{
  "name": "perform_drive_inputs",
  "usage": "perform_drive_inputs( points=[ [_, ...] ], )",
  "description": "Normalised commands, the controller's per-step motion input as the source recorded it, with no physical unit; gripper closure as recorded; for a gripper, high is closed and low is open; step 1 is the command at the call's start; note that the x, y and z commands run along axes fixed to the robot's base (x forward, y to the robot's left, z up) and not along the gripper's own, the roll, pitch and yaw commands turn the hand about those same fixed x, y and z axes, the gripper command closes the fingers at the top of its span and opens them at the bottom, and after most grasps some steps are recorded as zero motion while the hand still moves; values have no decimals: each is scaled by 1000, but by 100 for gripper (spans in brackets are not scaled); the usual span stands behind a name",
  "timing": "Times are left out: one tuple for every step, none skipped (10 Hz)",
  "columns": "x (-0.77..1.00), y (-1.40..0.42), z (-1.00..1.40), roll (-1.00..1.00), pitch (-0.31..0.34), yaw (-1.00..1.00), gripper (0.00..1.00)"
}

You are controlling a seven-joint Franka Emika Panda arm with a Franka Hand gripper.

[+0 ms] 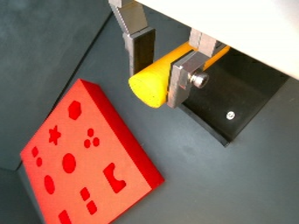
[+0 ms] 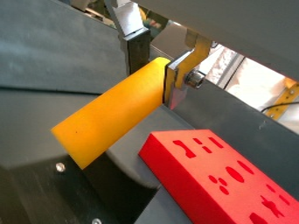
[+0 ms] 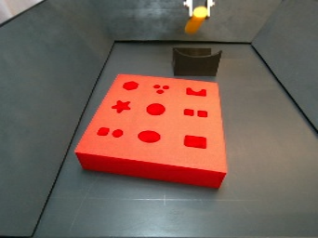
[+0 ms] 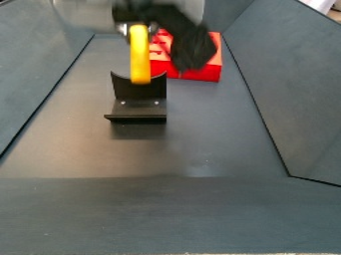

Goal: Pick up the oval object. Move up. Place the oval object on the fixture. Regrasp the oval object. Move to above the board. Insert the oval object.
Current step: Place the oval object on the fixture, then regrasp the oval object.

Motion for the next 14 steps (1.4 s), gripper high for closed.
perform_drive_inputs(
  points=[
    [163, 140, -1000, -557, 181, -171, 100],
    [171, 142, -1000, -349, 130, -202, 100],
    [177, 135, -1000, -242, 94, -208, 100],
    [182, 137, -1000, -195, 52, -206, 100],
    [175, 130, -923, -184, 16, -197, 100],
    [138, 104, -681, -181, -14, -176, 100],
    [116, 87, -511, -170, -24, -154, 100],
    [86, 129, -429, -125, -54, -122, 100],
    [76, 134, -421, -121, -60, -111, 100],
    [72, 132, -422, -121, -60, -80, 100],
    [71, 130, -424, -121, -59, -70, 100],
    [0, 0, 0, 0, 0, 0, 0],
    [0, 0, 1000, -62, -16, -61, 0],
    [-7, 5, 1000, -53, -11, -48, 0]
  ],
)
